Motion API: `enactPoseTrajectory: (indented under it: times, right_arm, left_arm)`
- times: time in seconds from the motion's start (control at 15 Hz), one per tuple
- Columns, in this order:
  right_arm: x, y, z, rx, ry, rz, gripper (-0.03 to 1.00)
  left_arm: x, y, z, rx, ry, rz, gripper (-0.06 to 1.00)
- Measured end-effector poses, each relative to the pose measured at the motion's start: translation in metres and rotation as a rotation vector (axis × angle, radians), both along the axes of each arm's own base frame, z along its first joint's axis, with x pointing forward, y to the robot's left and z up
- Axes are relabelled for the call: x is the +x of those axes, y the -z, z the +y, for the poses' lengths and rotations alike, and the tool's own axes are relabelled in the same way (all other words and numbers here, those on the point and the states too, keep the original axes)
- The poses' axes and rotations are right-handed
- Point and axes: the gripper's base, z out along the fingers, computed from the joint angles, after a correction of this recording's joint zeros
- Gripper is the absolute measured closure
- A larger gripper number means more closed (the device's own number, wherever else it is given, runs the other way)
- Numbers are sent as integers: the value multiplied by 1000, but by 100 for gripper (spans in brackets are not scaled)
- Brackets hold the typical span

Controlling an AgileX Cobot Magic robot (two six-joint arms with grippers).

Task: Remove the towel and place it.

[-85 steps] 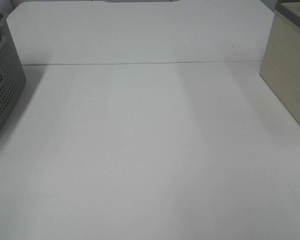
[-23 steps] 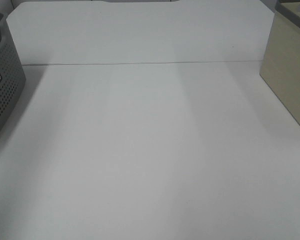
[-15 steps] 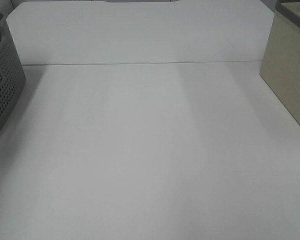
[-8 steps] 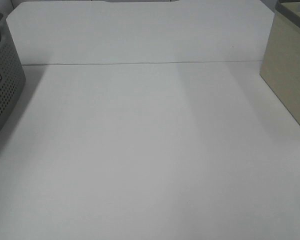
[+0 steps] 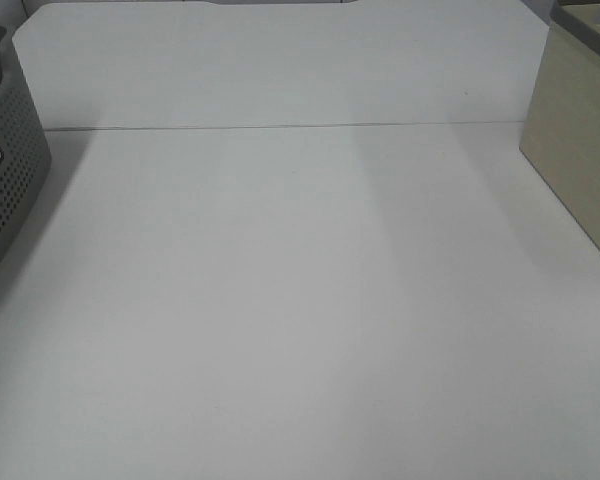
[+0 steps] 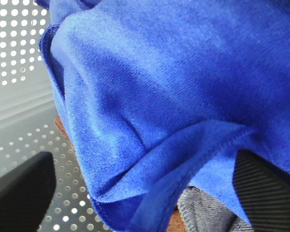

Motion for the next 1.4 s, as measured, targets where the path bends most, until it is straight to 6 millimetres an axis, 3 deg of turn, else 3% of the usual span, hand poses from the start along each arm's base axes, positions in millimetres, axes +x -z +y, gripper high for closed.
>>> enactPoseTrajectory:
  times: [0.2,0.47,1.07,1.2,1.33,1.4]
  right_arm:
    - [0,0,0,0,0,0,20]
    - [0,0,0,0,0,0,20]
    - [0,0,0,0,0,0,20]
    - [0,0,0,0,0,0,20]
    - [0,0,0,0,0,0,20]
    - [0,0,0,0,0,0,20]
  left_arm:
    - [0,0,0,5,8,8,25]
    - [-5,3,-1,-25,-40,55,82]
    - [-3,4,-15,-69,-71,60,85]
    - [-4,4,-15,-71,-75,66,93]
    - [-5,1,-15,-69,-76,66,94]
    - [-10,-22,-16,-58,-75,11,94]
